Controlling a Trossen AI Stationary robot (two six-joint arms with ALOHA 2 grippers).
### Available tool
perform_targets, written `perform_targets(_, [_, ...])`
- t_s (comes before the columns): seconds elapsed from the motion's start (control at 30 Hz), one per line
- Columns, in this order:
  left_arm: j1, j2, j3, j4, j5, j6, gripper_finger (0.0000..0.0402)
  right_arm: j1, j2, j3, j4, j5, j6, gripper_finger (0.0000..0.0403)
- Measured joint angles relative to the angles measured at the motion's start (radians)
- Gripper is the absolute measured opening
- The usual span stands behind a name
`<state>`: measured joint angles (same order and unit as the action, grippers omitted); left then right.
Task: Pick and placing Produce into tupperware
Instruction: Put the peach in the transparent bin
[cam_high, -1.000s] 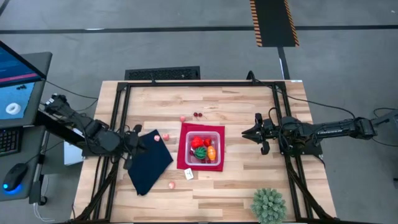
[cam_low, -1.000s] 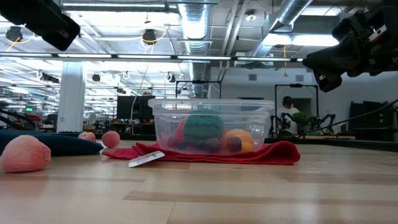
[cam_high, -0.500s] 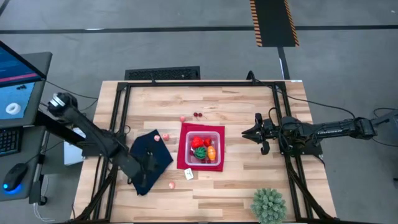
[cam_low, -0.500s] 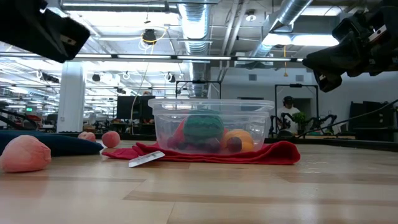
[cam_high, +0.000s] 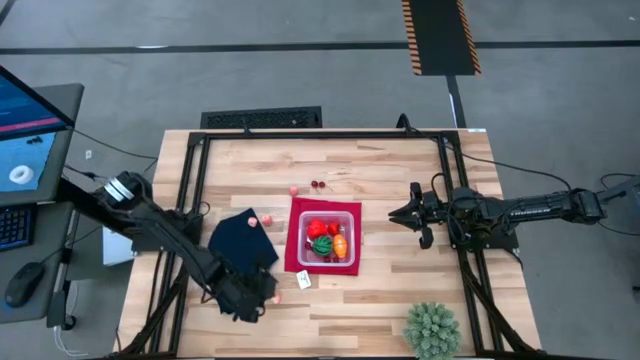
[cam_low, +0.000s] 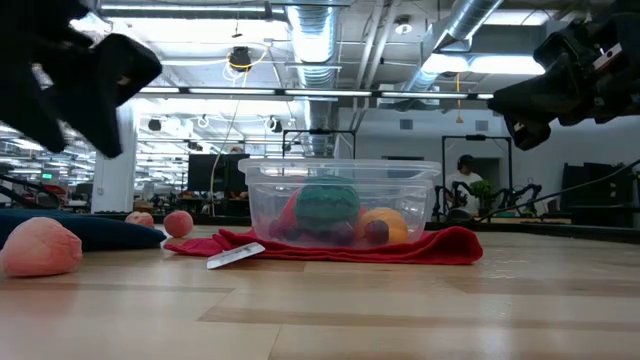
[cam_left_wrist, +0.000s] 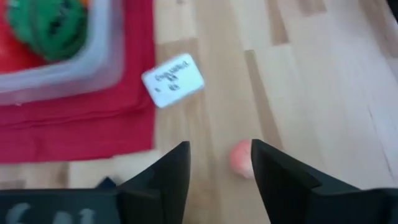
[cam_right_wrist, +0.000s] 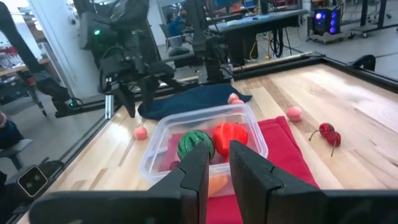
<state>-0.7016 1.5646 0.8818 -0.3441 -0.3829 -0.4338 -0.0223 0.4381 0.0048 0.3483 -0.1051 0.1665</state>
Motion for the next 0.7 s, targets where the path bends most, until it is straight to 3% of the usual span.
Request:
perform_targets(0.17, [-0.024, 0.07, 0.055, -0.056, -0.011, -0.055, 0.0175, 0.0, 0.0, 0.0, -0.004, 0.0, 0.0, 0.0088])
perform_targets(0.3, [-0.033, 0.072, 0.085, -0.117, -0.007, -0.133, 0.0176, 0.0, 0.0, 0.0, -0.004, 0.0, 0.0, 0.0088])
perform_targets(0.7, [-0.078, 0.074, 0.091, -0.163, 0.005, -0.179, 0.0184, 0.0, 0.0, 0.0, -0.007, 0.0, 0.0, 0.0088])
